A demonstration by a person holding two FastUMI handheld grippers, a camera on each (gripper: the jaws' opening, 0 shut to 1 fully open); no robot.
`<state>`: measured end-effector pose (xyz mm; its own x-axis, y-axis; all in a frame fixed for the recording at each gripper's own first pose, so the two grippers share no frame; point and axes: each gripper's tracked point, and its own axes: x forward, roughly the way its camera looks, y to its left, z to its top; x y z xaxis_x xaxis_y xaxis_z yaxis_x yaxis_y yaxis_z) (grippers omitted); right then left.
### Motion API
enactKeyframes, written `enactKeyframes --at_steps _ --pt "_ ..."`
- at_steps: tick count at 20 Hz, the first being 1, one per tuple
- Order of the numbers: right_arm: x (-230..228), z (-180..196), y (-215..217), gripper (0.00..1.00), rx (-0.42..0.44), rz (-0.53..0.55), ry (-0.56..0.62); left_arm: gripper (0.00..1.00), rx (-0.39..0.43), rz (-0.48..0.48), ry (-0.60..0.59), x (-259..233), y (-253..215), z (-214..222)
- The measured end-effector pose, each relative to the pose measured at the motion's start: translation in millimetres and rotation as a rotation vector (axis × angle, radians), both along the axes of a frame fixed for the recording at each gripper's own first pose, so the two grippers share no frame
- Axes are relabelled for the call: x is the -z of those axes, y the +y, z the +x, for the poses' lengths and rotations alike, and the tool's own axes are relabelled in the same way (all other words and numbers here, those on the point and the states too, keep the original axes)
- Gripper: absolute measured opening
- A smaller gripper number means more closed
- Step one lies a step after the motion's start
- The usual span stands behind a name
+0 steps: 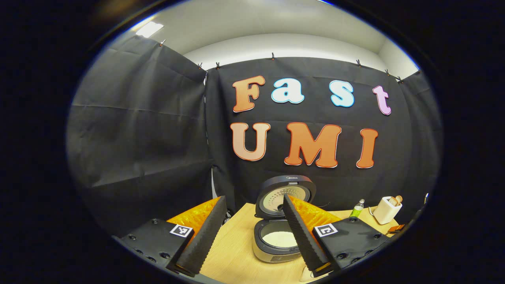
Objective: Close the left gripper, press the button to open the rice cooker; take a wooden spoon from the chopstick holder with the right hand, scoop a spoonful of rice and pour it into the rice cooker, then put the wooden spoon back into the chopstick holder.
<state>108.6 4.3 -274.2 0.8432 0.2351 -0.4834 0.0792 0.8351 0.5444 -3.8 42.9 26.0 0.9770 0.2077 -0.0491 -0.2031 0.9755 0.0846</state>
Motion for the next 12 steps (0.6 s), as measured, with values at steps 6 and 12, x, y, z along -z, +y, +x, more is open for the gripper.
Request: enactKeyframes --at_steps 6,12 --pt "-19 7 15 0.16 0.021 -0.002 -0.029 0.95 0.025 -0.015 0.032 12 3 3" --pt "-95 -13 39 0.14 0.008 -0.174 -0.2 0.98 0.083 -0.021 0.021 5 14 1"
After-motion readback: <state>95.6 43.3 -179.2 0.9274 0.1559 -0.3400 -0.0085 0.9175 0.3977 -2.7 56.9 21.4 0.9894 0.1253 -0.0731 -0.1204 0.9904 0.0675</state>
